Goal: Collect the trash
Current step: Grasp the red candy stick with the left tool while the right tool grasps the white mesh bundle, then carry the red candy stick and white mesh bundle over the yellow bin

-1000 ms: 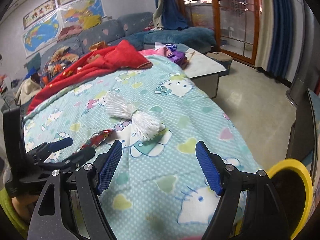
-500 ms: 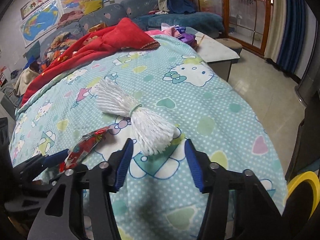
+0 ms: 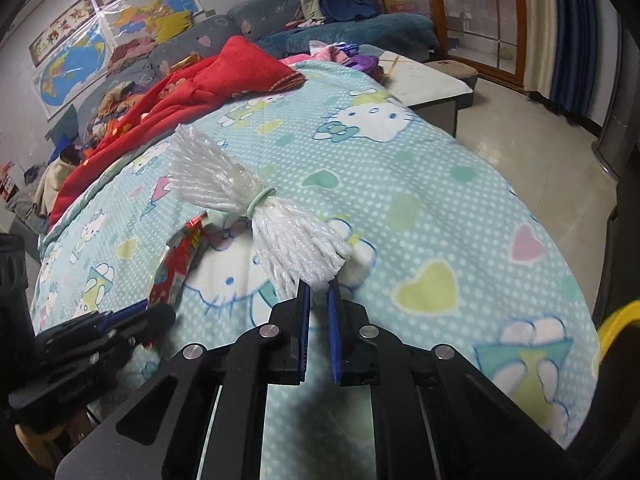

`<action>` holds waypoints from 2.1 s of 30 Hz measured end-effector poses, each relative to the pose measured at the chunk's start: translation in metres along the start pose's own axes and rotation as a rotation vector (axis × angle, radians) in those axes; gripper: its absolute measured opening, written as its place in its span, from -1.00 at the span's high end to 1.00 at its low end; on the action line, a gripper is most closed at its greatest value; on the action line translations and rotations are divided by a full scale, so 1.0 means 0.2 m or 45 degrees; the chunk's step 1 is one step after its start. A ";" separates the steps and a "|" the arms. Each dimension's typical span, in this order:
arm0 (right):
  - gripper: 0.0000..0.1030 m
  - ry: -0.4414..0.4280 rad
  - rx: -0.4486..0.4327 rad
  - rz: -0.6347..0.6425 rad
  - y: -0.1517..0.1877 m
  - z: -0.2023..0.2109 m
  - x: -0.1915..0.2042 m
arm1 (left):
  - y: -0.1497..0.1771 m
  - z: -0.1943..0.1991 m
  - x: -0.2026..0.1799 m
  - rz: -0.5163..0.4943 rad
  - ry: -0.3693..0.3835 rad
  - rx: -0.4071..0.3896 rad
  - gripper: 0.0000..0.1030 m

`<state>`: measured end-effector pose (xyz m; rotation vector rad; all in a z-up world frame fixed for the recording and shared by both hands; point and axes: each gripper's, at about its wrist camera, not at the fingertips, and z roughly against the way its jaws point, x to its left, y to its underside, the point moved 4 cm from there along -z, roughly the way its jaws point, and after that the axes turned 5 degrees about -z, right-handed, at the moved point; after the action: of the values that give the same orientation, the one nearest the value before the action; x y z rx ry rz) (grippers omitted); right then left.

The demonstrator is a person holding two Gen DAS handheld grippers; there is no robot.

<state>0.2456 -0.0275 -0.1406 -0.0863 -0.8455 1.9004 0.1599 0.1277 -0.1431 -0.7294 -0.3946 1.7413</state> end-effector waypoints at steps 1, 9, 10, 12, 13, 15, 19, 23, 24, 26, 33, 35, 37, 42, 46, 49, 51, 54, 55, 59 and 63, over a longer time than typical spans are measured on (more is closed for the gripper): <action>0.85 0.003 -0.009 -0.003 0.01 0.02 -0.01 | 0.00 0.00 -0.01 -0.008 0.003 -0.001 0.71; 0.86 0.079 -0.111 -0.005 0.06 0.23 -0.11 | -0.01 0.06 -0.18 -0.151 0.064 -0.088 0.72; 0.86 0.089 -0.123 -0.013 0.07 0.26 -0.14 | -0.01 0.07 -0.21 -0.172 0.065 -0.098 0.72; 0.86 0.093 -0.133 -0.036 0.08 0.30 -0.18 | -0.01 0.08 -0.25 -0.204 0.071 -0.112 0.72; 0.86 0.095 -0.138 -0.044 0.08 0.32 -0.19 | 0.00 0.09 -0.27 -0.219 0.080 -0.124 0.72; 0.86 0.102 -0.155 -0.056 0.09 0.36 -0.22 | 0.00 0.10 -0.32 -0.235 0.103 -0.134 0.72; 0.86 0.111 -0.185 -0.095 0.12 0.46 -0.28 | 0.01 0.11 -0.40 -0.277 0.141 -0.151 0.72; 0.86 0.128 -0.206 -0.142 0.15 0.53 -0.35 | 0.02 0.13 -0.48 -0.319 0.170 -0.173 0.72; 0.86 0.138 -0.210 -0.154 0.16 0.55 -0.37 | 0.03 0.13 -0.50 -0.329 0.175 -0.178 0.72; 0.86 0.153 -0.217 -0.172 0.18 0.57 -0.40 | 0.04 0.15 -0.53 -0.346 0.187 -0.185 0.72; 0.86 0.234 -0.263 -0.240 0.24 0.67 -0.53 | 0.05 0.17 -0.65 -0.414 0.224 -0.210 0.72; 0.86 0.259 -0.277 -0.253 0.26 0.70 -0.56 | 0.06 0.18 -0.68 -0.435 0.236 -0.212 0.72; 0.86 0.287 -0.284 -0.274 0.28 0.73 -0.61 | 0.07 0.18 -0.71 -0.453 0.248 -0.213 0.72; 0.86 0.344 -0.291 -0.345 0.33 0.78 -0.72 | 0.08 0.17 -0.82 -0.510 0.290 -0.213 0.72; 0.86 0.428 -0.287 -0.398 0.40 0.83 -0.82 | 0.10 0.16 -0.93 -0.565 0.324 -0.210 0.72; 0.86 0.463 -0.268 -0.457 0.46 0.85 -0.90 | 0.11 0.14 -1.02 -0.603 0.357 -0.202 0.72; 0.86 0.487 -0.255 -0.497 0.50 0.86 -0.95 | 0.12 0.13 -1.09 -0.635 0.383 -0.197 0.72; 0.86 0.520 -0.239 -0.557 0.58 0.88 -1.01 | 0.13 0.11 -1.20 -0.685 0.416 -0.186 0.72; 0.86 0.538 -0.233 -0.582 0.61 0.89 -1.04 | 0.14 0.09 -1.24 -0.709 0.430 -0.179 0.72; 0.86 0.577 -0.227 -0.629 0.69 0.94 -1.11 | 0.18 0.05 -1.36 -0.768 0.460 -0.156 0.71; 0.85 0.631 -0.208 -0.647 0.76 0.95 -1.16 | 0.21 -0.02 -1.46 -0.809 0.484 -0.115 0.71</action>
<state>0.1641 -0.3535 -0.1560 -0.3880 -0.6047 1.2539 0.1775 -0.1624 -0.0917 -0.8651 -0.3892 0.9705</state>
